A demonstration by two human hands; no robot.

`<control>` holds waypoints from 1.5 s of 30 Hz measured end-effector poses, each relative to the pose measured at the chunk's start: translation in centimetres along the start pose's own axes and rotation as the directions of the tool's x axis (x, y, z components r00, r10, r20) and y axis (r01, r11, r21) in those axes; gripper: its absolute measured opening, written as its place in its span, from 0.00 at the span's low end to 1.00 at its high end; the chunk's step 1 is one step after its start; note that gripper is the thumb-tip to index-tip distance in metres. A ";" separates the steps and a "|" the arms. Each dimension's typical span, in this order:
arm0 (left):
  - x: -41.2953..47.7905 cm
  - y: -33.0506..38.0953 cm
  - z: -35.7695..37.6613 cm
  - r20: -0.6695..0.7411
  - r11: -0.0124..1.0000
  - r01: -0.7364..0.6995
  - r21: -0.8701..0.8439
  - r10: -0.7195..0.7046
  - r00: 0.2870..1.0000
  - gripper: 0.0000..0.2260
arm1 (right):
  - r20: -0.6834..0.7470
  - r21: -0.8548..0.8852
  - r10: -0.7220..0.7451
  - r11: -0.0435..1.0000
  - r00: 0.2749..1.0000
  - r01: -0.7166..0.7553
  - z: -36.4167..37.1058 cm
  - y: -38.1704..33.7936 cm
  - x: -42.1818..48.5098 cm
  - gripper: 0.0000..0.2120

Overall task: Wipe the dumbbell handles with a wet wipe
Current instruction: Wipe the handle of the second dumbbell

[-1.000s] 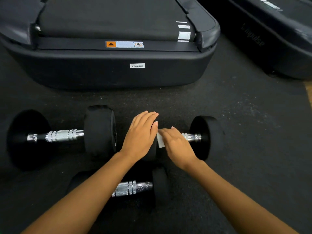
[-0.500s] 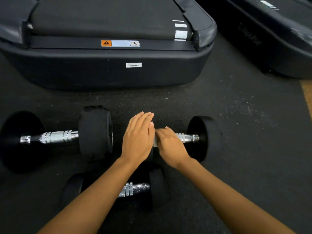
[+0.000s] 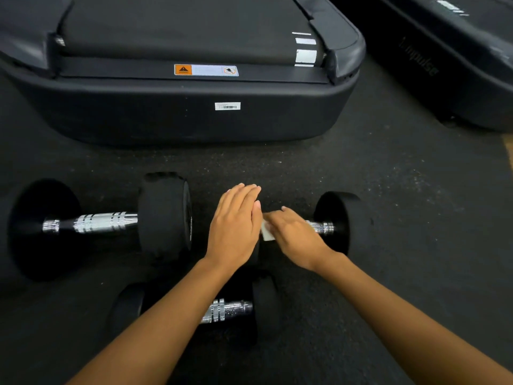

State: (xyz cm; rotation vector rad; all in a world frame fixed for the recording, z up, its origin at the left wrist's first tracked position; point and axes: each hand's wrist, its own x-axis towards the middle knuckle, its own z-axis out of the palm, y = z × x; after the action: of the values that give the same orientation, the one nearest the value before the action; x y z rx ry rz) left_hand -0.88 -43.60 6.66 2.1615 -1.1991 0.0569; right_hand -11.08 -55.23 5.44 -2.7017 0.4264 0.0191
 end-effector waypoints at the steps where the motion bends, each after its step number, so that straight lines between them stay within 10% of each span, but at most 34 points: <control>1: 0.0 0.0 0.0 0.000 1.000 -0.001 0.003 0.001 1.000 0.22 | 0.010 0.003 0.012 1.000 1.000 -0.012 -0.4 0.6 -0.5 0.15; 45: -0.1 0.3 -0.2 0.007 1.000 -0.007 -0.011 0.007 1.000 0.22 | 0.252 0.108 0.172 0.973 0.952 -0.204 -2.7 1.0 0.9 0.11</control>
State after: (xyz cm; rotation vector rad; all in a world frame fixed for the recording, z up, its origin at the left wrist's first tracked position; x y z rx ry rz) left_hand -1.10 -43.53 6.94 2.1498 -1.2084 0.0459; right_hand -10.62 -57.45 7.47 -2.4782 0.5858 0.3572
